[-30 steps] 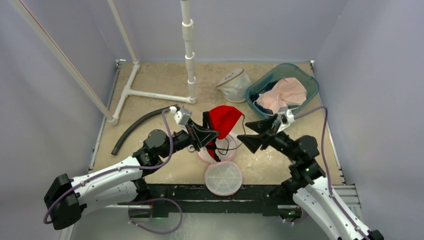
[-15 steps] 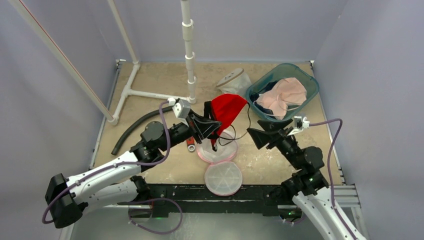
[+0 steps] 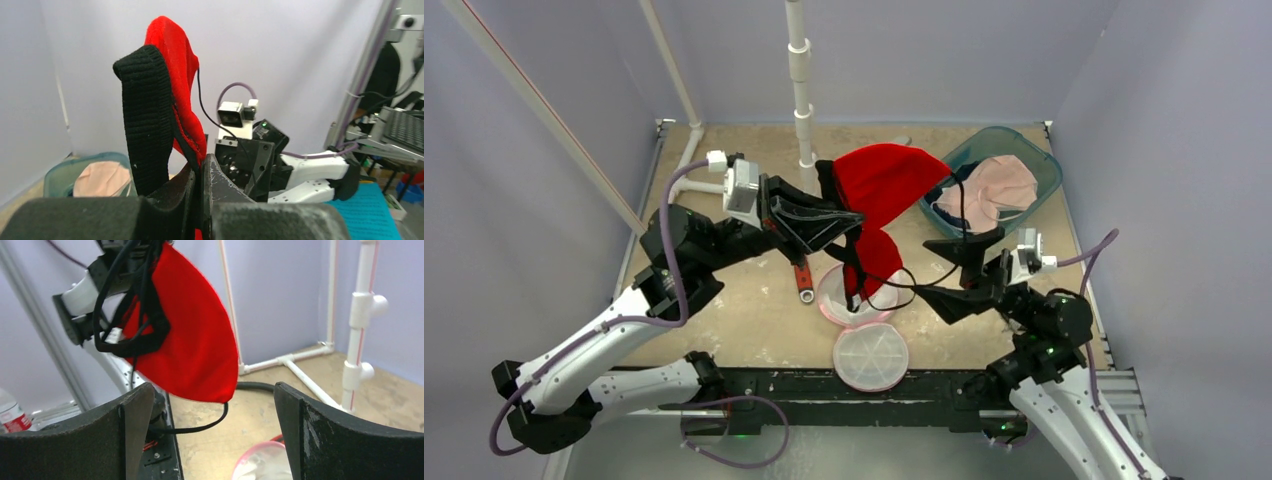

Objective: Unzip the laundry bag and remove the bra
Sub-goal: Pick up the bra from the laundry bag, then place the bra in the bin, then close the laundry bag at the center of the board.

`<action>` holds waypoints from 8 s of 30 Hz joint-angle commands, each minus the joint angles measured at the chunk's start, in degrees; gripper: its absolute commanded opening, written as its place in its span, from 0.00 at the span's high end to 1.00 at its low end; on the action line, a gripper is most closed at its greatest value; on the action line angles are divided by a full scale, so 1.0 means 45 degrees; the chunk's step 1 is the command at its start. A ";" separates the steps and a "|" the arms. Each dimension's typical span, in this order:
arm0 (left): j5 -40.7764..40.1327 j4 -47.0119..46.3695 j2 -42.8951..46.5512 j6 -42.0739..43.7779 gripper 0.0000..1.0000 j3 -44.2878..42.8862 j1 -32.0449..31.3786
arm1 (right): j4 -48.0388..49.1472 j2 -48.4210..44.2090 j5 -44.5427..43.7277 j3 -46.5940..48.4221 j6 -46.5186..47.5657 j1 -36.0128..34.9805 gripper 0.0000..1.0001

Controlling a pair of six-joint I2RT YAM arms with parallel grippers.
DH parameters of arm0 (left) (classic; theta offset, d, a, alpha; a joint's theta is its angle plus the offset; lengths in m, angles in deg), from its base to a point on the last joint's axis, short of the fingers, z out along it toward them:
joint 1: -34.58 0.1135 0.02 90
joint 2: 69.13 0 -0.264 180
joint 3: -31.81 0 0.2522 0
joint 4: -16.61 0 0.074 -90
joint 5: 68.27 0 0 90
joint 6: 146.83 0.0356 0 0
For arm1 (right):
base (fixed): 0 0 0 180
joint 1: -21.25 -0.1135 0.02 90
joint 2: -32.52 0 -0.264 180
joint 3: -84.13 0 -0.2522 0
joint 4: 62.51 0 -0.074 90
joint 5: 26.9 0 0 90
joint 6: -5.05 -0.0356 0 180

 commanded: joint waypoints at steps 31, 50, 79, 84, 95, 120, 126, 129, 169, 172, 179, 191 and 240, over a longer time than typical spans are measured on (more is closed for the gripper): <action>0.3289 -0.2945 -0.2475 -0.2842 1.00 -0.1140 0.0062 | 0.6836 0.5767 0.1963 0.3616 -0.2491 -0.1777 0.09; 0.2599 -0.3337 -0.2724 -0.3059 1.00 -0.0416 0.0056 | 0.6649 0.6913 0.0599 0.3939 -0.2103 -0.2677 0.69; -1.0915 0.4251 0.5723 -0.3631 0.27 0.4572 0.0058 | -0.3714 0.8695 -0.8142 0.8533 0.0545 0.0561 1.00; -1.1281 0.5200 0.6281 -0.4494 0.27 0.5329 0.0049 | -0.4121 1.0716 -0.7962 0.9326 0.0154 0.2334 1.00; -1.0525 0.5581 0.6641 -0.6399 0.30 0.7464 0.0058 | -0.3481 1.3745 -0.6856 0.8853 -0.0063 0.5651 1.00; -0.9624 0.4137 0.5129 -0.7272 0.31 0.8639 0.0045 | -0.6129 1.7229 -0.7652 1.0356 0.0574 0.7010 0.36; -0.9306 0.4292 0.5405 -0.7634 0.31 0.8830 0.0046 | -0.7329 1.6298 -0.8524 1.0292 0.1040 0.7124 0.28; -0.9247 0.4495 0.5374 -0.7722 0.31 0.8829 0.0055 | -0.8022 1.5854 -0.8931 1.0329 0.1231 0.7144 0.27; -0.7576 0.3586 0.3074 -0.7693 0.31 0.8956 0.0048 | -1.1073 1.5884 -1.3432 1.1758 0.2305 0.7071 0.24; -0.7538 0.3678 0.3048 -0.7650 0.31 0.8930 0.0048 | -0.9157 1.4266 -1.2863 1.0370 0.2144 0.7071 0.25; -0.7642 0.3733 0.3214 -0.7921 0.31 0.9076 0.0059 | -0.5873 1.3514 -0.5388 0.8999 -0.0560 0.7315 0.62; -0.8018 0.4243 0.3278 -0.8152 0.33 0.8982 0.0054 | -0.2333 1.6649 -0.4561 0.7913 -0.1943 0.7976 0.65; -0.6556 0.4590 0.3160 -0.7171 0.35 1.0299 -0.1321 | -0.4994 0.1504 -0.3327 -0.2342 -0.2176 0.1437 0.27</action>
